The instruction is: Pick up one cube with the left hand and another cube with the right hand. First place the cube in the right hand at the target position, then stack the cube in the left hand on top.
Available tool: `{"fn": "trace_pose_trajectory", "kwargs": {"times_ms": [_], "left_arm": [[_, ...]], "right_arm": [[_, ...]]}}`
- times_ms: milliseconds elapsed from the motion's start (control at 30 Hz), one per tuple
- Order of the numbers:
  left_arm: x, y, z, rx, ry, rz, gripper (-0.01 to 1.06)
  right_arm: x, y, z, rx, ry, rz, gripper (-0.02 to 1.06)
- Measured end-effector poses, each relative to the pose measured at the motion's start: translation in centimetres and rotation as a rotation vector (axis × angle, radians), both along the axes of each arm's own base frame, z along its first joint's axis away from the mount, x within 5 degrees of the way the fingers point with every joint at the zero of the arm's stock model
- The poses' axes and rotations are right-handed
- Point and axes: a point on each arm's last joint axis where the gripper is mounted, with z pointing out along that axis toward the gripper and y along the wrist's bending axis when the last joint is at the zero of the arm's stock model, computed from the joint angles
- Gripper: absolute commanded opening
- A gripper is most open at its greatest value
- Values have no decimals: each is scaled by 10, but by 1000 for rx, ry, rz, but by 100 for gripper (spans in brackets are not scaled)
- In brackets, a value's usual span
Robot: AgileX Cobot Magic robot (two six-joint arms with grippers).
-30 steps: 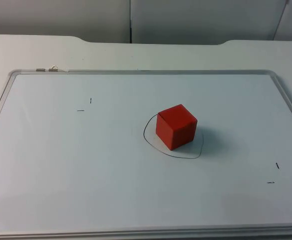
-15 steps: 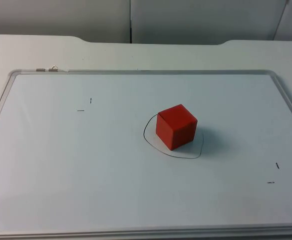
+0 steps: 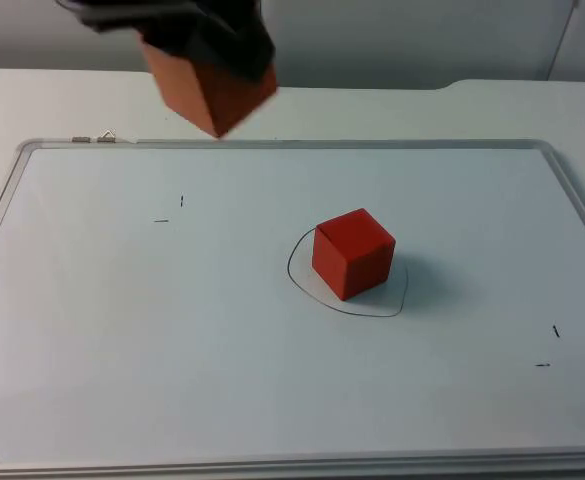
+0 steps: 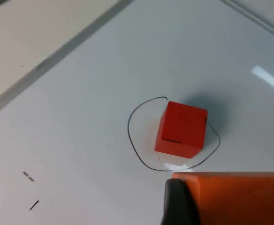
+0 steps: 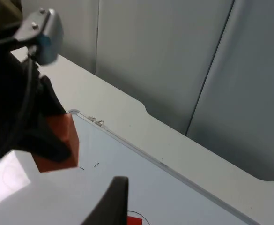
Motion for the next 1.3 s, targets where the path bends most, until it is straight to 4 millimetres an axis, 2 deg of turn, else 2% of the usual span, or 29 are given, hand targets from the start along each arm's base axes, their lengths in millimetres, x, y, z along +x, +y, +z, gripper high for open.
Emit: {"fn": "trace_pose_trajectory", "kwargs": {"times_ms": [133,167,300,467,567,833,1167,1300], "left_arm": [[18,-25,-31,35,54,-26,0],[18,-25,-31,35,54,-26,0],[33,-47,-57,60,85,-46,0],[45,-71,-69,54,59,-65,0],[50,-78,-75,56,56,-69,0],[60,-84,-106,83,76,-54,0],[70,-90,-111,76,51,-45,0],[72,-92,-123,89,68,-45,0]], "right_arm": [[0,0,0,1,-1,0,96],[0,0,0,1,-1,0,96],[0,0,0,1,-1,0,96],[0,0,0,1,-1,0,96],[0,0,0,1,-1,0,96],[0,0,0,2,-3,0,96],[0,0,0,6,0,1,96],[0,0,0,8,1,2,96]]}}
